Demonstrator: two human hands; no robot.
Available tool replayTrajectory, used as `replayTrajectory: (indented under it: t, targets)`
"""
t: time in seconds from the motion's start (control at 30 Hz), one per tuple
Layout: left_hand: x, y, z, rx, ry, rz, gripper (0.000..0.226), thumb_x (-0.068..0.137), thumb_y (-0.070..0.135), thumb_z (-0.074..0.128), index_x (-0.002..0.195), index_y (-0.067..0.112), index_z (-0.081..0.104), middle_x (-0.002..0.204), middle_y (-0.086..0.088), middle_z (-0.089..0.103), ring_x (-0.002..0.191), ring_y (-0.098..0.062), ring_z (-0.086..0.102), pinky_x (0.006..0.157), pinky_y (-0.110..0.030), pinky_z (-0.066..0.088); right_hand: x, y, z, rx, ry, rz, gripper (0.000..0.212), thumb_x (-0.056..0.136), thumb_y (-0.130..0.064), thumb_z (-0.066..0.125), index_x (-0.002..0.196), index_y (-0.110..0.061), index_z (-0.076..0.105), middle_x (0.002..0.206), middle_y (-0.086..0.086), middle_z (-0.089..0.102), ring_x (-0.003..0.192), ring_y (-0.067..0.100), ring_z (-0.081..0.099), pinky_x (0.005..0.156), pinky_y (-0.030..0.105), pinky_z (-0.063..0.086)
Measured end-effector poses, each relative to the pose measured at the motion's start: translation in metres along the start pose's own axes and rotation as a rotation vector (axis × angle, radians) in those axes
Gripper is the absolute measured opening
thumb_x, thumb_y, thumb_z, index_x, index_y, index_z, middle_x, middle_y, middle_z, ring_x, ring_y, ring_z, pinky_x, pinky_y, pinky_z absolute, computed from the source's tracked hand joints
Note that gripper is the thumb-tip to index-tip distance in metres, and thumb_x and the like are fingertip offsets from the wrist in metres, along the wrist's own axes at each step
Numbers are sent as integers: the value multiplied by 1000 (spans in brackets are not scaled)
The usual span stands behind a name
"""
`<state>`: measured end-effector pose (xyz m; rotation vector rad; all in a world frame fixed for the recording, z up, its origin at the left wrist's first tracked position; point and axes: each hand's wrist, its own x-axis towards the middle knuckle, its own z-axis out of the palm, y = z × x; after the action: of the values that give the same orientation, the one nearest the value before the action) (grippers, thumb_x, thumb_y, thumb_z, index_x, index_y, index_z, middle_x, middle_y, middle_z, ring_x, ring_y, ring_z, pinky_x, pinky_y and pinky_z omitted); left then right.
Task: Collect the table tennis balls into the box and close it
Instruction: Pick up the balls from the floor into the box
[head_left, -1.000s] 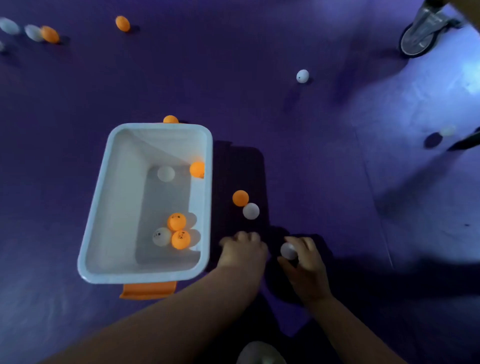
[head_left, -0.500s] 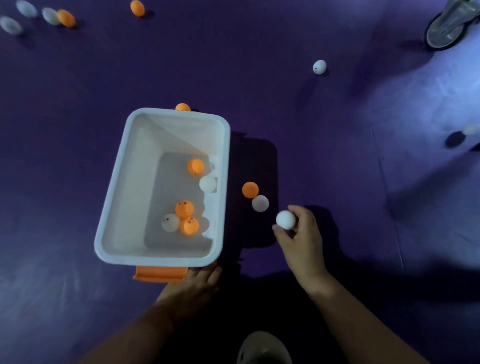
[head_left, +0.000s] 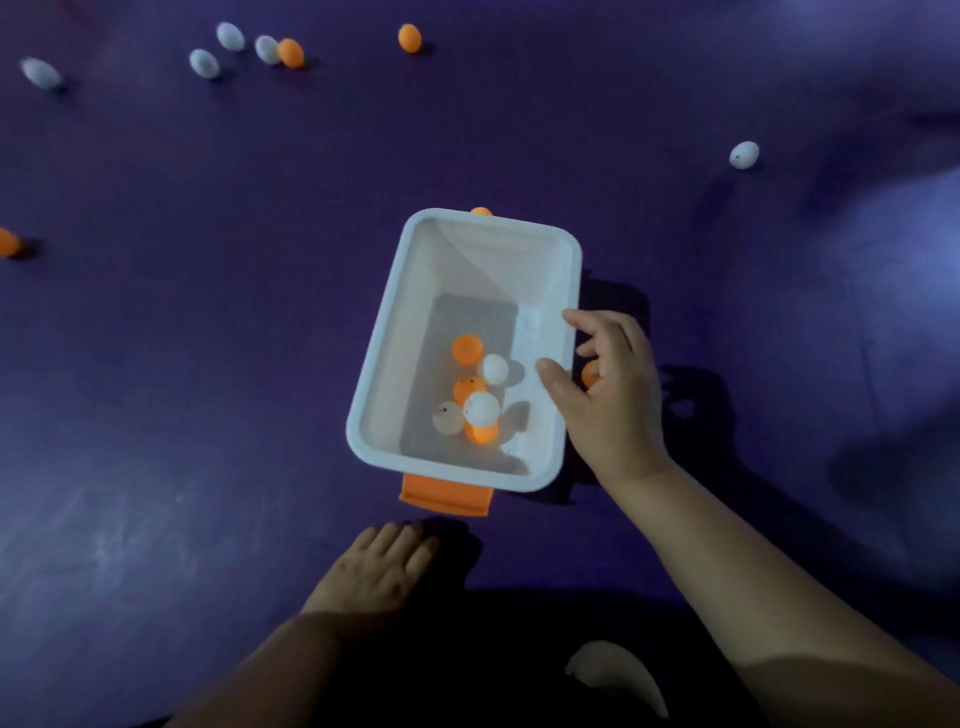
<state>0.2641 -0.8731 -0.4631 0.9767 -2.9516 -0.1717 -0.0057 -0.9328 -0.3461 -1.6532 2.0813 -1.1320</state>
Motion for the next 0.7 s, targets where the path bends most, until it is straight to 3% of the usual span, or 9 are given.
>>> replayTrajectory:
  t: [0.07, 0.17, 0.27, 0.33, 0.4, 0.5, 0.57, 0.63, 0.7]
  targets:
    - [-12, -20, -4, -12, 40, -192, 32, 74, 23, 41, 104, 14, 48, 92, -5, 55, 72, -29, 55, 68, -37, 41, -3, 2, 5, -108, 20, 70, 43, 78, -20, 69, 119, -13, 57, 118, 3, 51, 105, 21, 50, 85, 39, 51]
    - [-4, -48, -41, -162, 178, -775, 12, 80, 11, 46, 89, 5, 52, 86, -19, 56, 73, -39, 55, 64, -44, 44, -7, -3, 7, -100, -11, 229, 43, 81, -22, 65, 122, -19, 54, 120, -4, 46, 99, 19, 55, 82, 39, 52]
    - [39, -65, -96, -538, 594, -1179, 18, 86, 13, 56, 99, 1, 54, 89, -15, 56, 79, -33, 51, 68, -39, 38, -7, -14, 9, 14, -92, 357, 49, 82, -23, 63, 128, -25, 46, 113, -9, 53, 85, 13, 59, 80, 40, 54]
    - [67, -69, -127, -715, 755, -1150, 30, 85, 29, 52, 107, 9, 53, 93, -5, 54, 79, -22, 50, 69, -33, 37, -5, -18, 11, 31, -113, 390, 54, 83, -20, 62, 132, -26, 41, 103, -9, 59, 87, 14, 61, 83, 42, 53]
    - [85, -68, -146, -775, 752, -995, 29, 81, 37, 51, 103, 19, 54, 94, -1, 56, 84, -20, 51, 71, -35, 41, -4, -21, 14, 8, -112, 384, 55, 83, -17, 59, 134, -25, 40, 98, -6, 62, 83, 17, 62, 83, 46, 52]
    - [101, -60, -154, -634, 470, -795, 40, 78, 39, 60, 115, 24, 57, 119, 0, 52, 114, -20, 41, 92, -38, 38, -3, -23, 20, 31, -119, 390, 53, 84, -19, 59, 133, -27, 42, 99, -2, 63, 88, 22, 61, 81, 45, 52]
    - [106, -56, -150, -556, 269, -800, 49, 81, 33, 64, 128, 27, 51, 140, 0, 38, 131, -23, 25, 102, -44, 33, -4, -22, 22, 74, -144, 383, 50, 86, -23, 59, 132, -29, 42, 98, -3, 63, 95, 24, 59, 80, 43, 52]
    - [105, -56, -143, -544, 165, -844, 52, 84, 17, 59, 134, 27, 47, 148, -2, 29, 136, -25, 19, 106, -45, 31, -5, -16, 20, 91, -140, 363, 43, 90, -29, 55, 131, -27, 43, 98, -7, 63, 95, 19, 59, 81, 39, 51]
    - [101, -57, -137, -619, 138, -882, 60, 84, -2, 46, 138, 24, 43, 144, -6, 36, 130, -26, 31, 100, -40, 37, -6, -2, 14, 70, -49, 375, 36, 93, -28, 51, 128, -23, 47, 97, -8, 64, 91, 16, 61, 80, 36, 49]
